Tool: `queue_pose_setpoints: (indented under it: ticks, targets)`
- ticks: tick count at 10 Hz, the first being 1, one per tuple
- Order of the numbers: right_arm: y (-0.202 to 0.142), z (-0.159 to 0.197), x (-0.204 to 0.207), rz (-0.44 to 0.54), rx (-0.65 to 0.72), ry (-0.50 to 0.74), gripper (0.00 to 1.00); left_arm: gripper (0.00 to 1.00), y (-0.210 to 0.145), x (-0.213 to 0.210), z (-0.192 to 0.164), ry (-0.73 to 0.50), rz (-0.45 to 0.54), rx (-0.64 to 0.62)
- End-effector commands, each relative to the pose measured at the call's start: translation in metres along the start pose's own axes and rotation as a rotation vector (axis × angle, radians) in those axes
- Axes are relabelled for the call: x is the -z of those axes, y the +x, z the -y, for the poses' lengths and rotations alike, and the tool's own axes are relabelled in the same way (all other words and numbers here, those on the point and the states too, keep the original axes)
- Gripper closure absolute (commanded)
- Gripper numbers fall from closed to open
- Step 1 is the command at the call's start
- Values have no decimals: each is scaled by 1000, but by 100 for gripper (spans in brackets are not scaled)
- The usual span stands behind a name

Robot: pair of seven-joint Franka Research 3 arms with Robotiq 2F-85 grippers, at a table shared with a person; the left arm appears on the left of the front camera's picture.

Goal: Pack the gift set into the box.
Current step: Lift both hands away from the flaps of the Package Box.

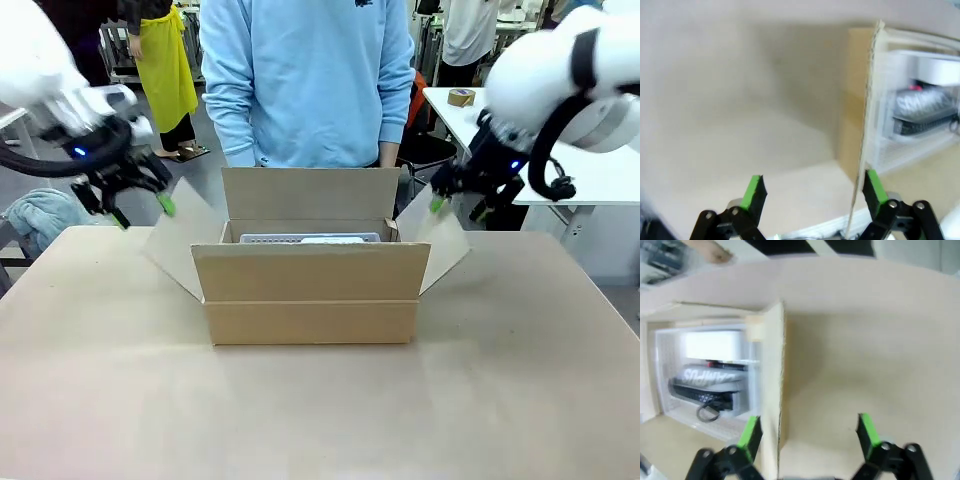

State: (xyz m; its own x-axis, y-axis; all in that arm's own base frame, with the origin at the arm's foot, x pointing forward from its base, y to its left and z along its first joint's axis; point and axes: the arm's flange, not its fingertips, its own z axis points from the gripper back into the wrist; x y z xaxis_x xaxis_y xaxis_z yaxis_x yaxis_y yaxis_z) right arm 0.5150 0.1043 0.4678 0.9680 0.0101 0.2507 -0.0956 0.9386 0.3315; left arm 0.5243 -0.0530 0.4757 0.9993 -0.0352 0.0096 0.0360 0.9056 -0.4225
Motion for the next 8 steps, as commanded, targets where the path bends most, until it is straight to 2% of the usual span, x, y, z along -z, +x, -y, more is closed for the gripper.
queue_pose_setpoints:
  ticks: [1, 2, 3, 4, 5, 6, 7, 8]
  targets:
    - [-30, 57, -55, 34, 8, 434, 0, 0, -46, -56, -59, -568, 21, 136]
    - [-44, 93, -67, 48, 64, 577, 0, 0, -58, -66, -96, -718, 88, 103]
    - [-64, 124, -73, 108, 104, 690, 0, 0, -71, -65, -127, -824, 153, 65]
    - [-86, 153, -74, 192, 200, 749, 0, 0, -84, -60, -156, -940, 235, 14]
    - [-103, 173, -69, 249, 327, 753, 0, 0, -90, -52, -174, -1006, 278, -67]
    - [-103, 171, -59, 228, 508, 570, 0, 0, -78, -44, -167, -857, 214, -309]
    - [-92, 160, -89, 221, 229, 727, 0, 0, -99, -76, -168, -824, 258, -19]
    - [-92, 160, -89, 221, 229, 727, 0, 0, -99, -76, -168, -824, 258, -19]
